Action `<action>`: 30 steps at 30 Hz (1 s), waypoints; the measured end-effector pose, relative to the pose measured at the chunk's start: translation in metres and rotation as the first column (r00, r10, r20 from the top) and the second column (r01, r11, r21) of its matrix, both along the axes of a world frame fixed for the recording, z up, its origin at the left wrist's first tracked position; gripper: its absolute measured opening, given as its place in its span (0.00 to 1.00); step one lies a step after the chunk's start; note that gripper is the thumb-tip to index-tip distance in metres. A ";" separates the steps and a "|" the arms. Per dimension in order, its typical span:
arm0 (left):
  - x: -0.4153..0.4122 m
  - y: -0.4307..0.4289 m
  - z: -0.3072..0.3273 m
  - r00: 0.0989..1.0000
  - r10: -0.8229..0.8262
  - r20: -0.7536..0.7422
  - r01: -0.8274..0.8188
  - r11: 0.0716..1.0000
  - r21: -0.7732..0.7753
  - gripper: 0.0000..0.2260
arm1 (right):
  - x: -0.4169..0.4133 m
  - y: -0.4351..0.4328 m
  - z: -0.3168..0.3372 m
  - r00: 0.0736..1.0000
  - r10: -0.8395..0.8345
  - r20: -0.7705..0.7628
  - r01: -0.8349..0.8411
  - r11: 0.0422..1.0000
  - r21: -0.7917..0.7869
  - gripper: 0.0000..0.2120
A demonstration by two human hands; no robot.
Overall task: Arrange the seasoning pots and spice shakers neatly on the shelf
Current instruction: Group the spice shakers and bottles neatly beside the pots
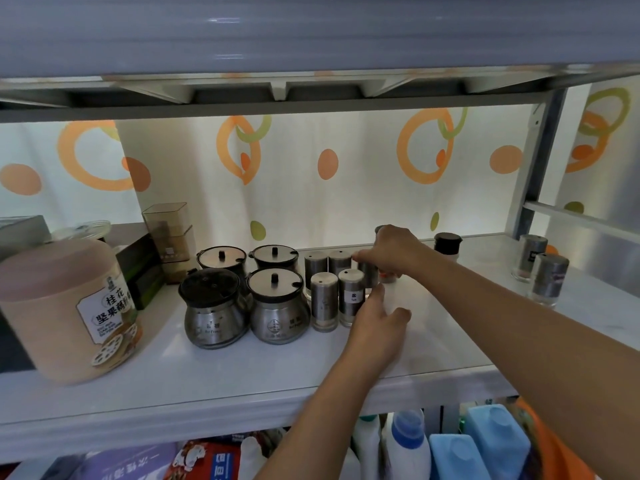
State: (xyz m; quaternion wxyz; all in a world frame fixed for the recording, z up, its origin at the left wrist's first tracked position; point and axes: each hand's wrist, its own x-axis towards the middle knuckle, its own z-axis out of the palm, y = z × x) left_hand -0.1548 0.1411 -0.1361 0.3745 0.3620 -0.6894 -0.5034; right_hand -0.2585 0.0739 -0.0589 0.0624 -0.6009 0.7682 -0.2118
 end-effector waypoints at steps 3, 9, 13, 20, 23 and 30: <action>0.001 0.001 0.002 1.000 -0.013 0.000 0.013 1.000 -0.005 0.19 | -0.003 0.000 0.000 0.994 -0.003 0.112 -0.004 0.998 0.062 0.19; 0.000 0.000 -0.002 0.999 -0.002 0.054 0.004 0.999 -0.039 0.21 | -0.009 0.009 -0.008 0.971 0.027 0.238 -0.057 0.991 0.117 0.07; 0.000 0.001 0.000 0.998 -0.005 0.059 0.008 0.999 -0.052 0.23 | -0.007 0.010 -0.016 0.968 0.030 0.248 -0.046 0.997 0.060 0.11; -0.002 0.005 0.001 1.000 -0.013 -0.016 0.012 0.999 -0.035 0.16 | -0.009 0.033 -0.019 0.977 0.017 0.215 -0.018 1.000 0.003 0.11; -0.004 0.017 0.005 0.994 0.013 -0.108 -0.016 0.999 -0.028 0.21 | -0.016 0.059 -0.022 0.972 0.058 0.227 -0.034 0.993 -0.110 0.13; -0.049 0.059 0.013 0.982 -0.123 -0.142 0.119 0.992 -0.034 0.19 | -0.070 0.135 -0.018 0.959 0.054 0.277 -0.003 0.984 -0.180 0.10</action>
